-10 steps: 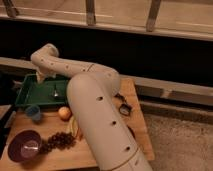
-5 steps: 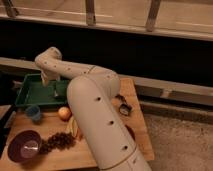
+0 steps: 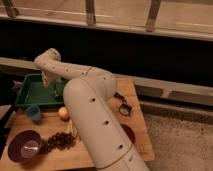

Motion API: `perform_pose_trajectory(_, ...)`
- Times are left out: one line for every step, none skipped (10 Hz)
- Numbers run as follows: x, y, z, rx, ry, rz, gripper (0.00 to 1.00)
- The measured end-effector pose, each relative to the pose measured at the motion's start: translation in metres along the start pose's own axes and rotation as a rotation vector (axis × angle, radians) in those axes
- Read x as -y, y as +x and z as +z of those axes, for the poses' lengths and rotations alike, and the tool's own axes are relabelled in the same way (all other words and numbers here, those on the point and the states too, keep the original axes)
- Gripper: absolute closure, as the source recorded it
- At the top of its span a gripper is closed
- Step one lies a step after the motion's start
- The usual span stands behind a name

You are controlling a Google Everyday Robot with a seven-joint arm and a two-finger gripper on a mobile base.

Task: Place fork in plastic cup

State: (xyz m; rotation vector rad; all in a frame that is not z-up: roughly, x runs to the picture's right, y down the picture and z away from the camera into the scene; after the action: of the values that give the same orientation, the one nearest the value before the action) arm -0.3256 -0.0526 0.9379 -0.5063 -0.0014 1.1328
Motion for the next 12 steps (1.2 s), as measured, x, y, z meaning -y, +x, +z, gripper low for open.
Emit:
perform_pose_trajectory(0.003,0.0,0.0,0.001,0.002,0.002,0.39)
perform_pose_trajectory(0.003,0.0,-0.001,0.001,0.002,0.002,0.39)
perform_pose_trajectory(0.002,0.0,0.0,0.0,-0.001,0.004,0.39)
perform_pose_trajectory(0.0,0.002,0.004,-0.011,-0.013,0.009,0.39)
perform_pose_trajectory(0.0,0.006,0.013,-0.022,-0.022,0.015,0.39)
perform_pose_trajectory(0.0,0.008,0.019,-0.028,-0.027,0.018,0.39)
perform_pose_trajectory(0.0,0.01,0.027,-0.035,-0.034,0.02,0.39)
perform_pose_trajectory(-0.003,0.011,0.032,-0.042,-0.037,0.017,0.39)
perform_pose_trajectory(-0.006,0.013,0.039,-0.055,-0.041,0.013,0.39)
perform_pose_trajectory(-0.007,0.015,0.047,-0.066,-0.043,0.01,0.39)
perform_pose_trajectory(-0.009,0.017,0.054,-0.081,-0.046,0.006,0.39)
perform_pose_trajectory(-0.008,0.019,0.057,-0.093,-0.046,0.003,0.39)
